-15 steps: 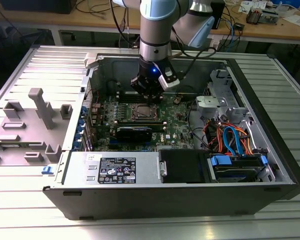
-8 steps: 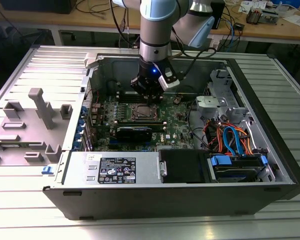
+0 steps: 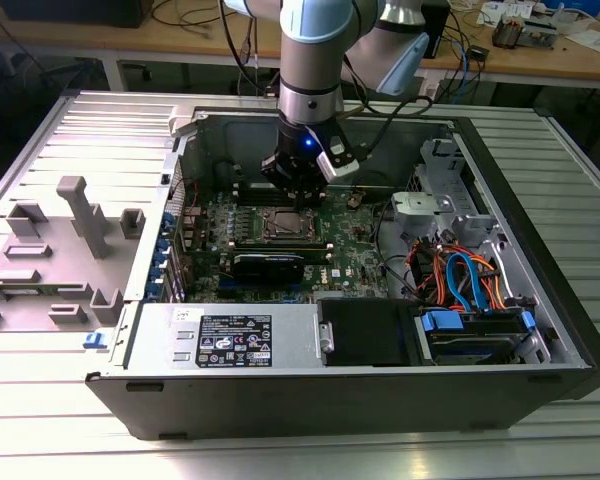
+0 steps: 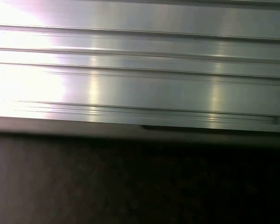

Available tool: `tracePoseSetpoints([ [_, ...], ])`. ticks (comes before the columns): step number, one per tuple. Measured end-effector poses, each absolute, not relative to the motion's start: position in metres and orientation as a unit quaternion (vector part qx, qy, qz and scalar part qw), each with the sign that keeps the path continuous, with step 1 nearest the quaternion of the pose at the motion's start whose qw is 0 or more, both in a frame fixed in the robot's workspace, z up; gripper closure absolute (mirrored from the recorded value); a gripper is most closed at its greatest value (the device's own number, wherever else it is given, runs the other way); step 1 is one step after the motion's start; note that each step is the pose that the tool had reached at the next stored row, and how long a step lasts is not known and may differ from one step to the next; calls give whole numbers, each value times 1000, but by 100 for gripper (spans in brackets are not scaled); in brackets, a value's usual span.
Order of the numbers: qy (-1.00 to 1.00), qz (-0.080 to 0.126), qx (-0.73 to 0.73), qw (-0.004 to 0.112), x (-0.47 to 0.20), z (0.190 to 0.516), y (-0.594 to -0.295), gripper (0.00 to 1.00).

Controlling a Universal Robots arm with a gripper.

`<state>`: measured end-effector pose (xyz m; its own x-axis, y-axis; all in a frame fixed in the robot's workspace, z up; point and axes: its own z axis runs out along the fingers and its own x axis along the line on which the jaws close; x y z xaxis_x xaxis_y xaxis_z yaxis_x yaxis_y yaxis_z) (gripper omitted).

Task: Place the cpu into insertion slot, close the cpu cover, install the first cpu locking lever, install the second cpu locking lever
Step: 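Install the first cpu locking lever, then install the second cpu locking lever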

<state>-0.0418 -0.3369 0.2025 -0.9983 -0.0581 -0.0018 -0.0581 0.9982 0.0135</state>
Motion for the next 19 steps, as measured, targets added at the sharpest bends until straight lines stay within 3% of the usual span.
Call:
tracePoseSetpoints([
  [19, 1000, 7, -29, 1, -41, 209, -342, 89],
])
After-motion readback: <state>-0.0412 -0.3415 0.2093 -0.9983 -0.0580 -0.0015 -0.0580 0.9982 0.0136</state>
